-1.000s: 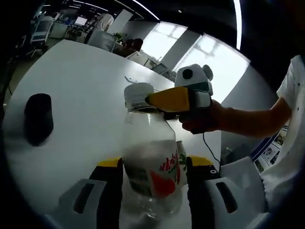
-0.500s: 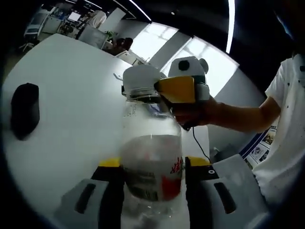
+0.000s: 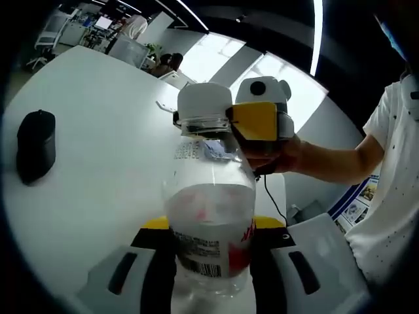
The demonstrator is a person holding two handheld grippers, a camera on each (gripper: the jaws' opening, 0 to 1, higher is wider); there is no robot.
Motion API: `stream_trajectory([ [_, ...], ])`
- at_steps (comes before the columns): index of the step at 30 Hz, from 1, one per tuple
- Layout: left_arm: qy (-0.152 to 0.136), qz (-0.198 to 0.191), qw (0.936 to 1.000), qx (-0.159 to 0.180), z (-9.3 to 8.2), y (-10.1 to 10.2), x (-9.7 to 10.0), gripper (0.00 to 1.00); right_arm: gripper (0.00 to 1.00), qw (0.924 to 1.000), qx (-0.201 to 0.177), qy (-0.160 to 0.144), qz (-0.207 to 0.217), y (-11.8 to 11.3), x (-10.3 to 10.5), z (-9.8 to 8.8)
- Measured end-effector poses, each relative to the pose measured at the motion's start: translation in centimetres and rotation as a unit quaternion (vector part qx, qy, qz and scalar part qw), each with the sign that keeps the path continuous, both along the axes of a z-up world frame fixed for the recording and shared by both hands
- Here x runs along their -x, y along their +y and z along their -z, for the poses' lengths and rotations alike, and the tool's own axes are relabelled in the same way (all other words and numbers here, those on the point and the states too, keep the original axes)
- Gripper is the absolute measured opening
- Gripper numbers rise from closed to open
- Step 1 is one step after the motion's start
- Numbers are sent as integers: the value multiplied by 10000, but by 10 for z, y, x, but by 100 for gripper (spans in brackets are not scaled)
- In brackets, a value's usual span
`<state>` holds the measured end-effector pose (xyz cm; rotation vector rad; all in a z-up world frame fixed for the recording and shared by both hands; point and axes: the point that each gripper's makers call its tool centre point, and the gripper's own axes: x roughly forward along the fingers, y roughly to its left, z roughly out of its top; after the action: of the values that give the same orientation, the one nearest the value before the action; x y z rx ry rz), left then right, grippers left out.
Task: Arrange the tabletop items into an orderly group along one side of the table until the central work area is clear of visible clutter.
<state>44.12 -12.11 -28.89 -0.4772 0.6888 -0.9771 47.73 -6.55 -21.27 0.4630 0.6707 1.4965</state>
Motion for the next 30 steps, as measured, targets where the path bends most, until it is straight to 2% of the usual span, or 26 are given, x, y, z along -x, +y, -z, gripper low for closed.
stream_trajectory([
  [7,-81,-38,9999,-63,-8,3,0,42,17,9999,-60,-86,-43,2,3,-11],
  [13,-274,-120,9995,-63,-27,3,-3,42,18,9995,-171,-277,-58,2,4,-33],
  [19,-526,6,9985,-171,-44,-3,-10,42,18,9986,-256,-472,13,-6,1,-51],
  [30,-1112,403,9926,-286,-85,-33,-35,42,18,9935,-389,-994,400,-41,-18,-96],
])
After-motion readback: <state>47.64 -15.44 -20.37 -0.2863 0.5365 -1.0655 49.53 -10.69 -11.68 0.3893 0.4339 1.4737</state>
